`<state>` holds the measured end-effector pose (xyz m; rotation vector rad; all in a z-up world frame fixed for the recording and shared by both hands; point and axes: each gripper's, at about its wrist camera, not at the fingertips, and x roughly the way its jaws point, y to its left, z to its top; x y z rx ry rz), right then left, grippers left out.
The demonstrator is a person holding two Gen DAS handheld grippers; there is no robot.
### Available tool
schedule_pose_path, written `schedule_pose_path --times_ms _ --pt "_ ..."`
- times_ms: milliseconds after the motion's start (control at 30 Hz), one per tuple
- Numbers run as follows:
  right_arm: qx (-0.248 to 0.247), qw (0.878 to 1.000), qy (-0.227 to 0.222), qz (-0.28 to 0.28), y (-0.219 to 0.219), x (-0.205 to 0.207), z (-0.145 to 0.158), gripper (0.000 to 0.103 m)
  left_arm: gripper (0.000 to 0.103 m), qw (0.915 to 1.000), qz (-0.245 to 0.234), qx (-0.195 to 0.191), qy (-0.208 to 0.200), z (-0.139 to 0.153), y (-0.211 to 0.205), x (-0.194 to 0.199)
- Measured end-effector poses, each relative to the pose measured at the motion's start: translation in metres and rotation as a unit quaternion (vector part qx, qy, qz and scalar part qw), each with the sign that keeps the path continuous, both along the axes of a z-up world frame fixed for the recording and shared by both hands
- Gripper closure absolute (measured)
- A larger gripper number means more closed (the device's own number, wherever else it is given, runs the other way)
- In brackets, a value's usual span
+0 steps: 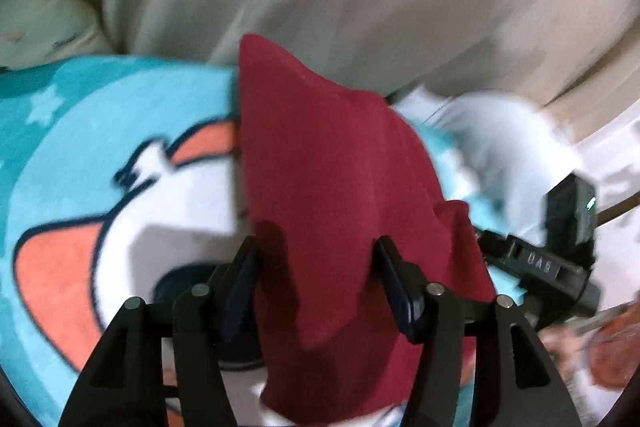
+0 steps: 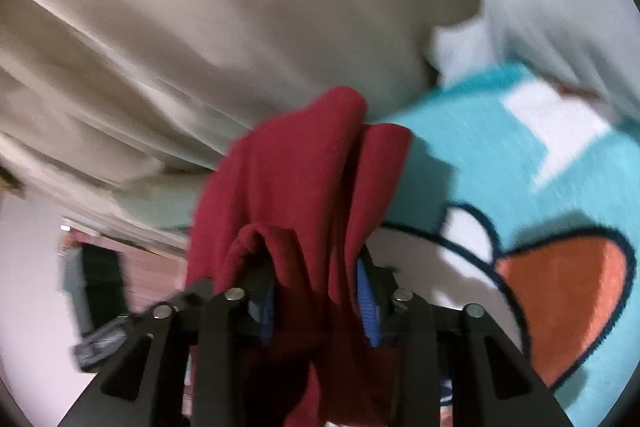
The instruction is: Fold small clothes
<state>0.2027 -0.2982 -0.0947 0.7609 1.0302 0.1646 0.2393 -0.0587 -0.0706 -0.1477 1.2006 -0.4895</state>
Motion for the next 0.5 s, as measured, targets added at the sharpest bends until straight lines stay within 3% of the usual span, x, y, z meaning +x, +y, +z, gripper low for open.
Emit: schedule_pose_path --times_ms 67,133,233,367,467,500 --pt "-0.041 0.999 0.028 0.005 0.002 -0.005 -0.011 0.06 0.045 0.9999 -0.003 -0.008 -0.009 -0.004 0.006 -0.011" --pt "-0.046 0.999 0.012 0.002 0.001 -0.014 0.003 0.058 0.045 0.9998 -0.003 -0.016 -0.007 -0.005 0.009 -0.018" --pt "-0.097 0.994 -0.046 0.011 0.017 -0.023 0.05 0.058 0.045 0.9999 0.004 -0.014 -0.008 -0.011 0.011 -0.025" --pt "-0.11 0.989 -0.1 0.028 0.048 -0.021 0.085 0.058 0.043 0.9998 0.01 -0.02 -0.002 -0.022 0.023 -0.039" --pt "-0.206 0.972 -0.105 -0.03 0.062 -0.025 0.1 0.058 0.041 0.9998 0.003 -0.014 -0.012 -0.025 0.025 -0.046" --pt "-0.214 0.97 -0.109 -0.044 0.065 -0.027 0.102 0.058 0.041 0.9998 -0.002 -0.013 -0.016 -0.025 0.026 -0.048"
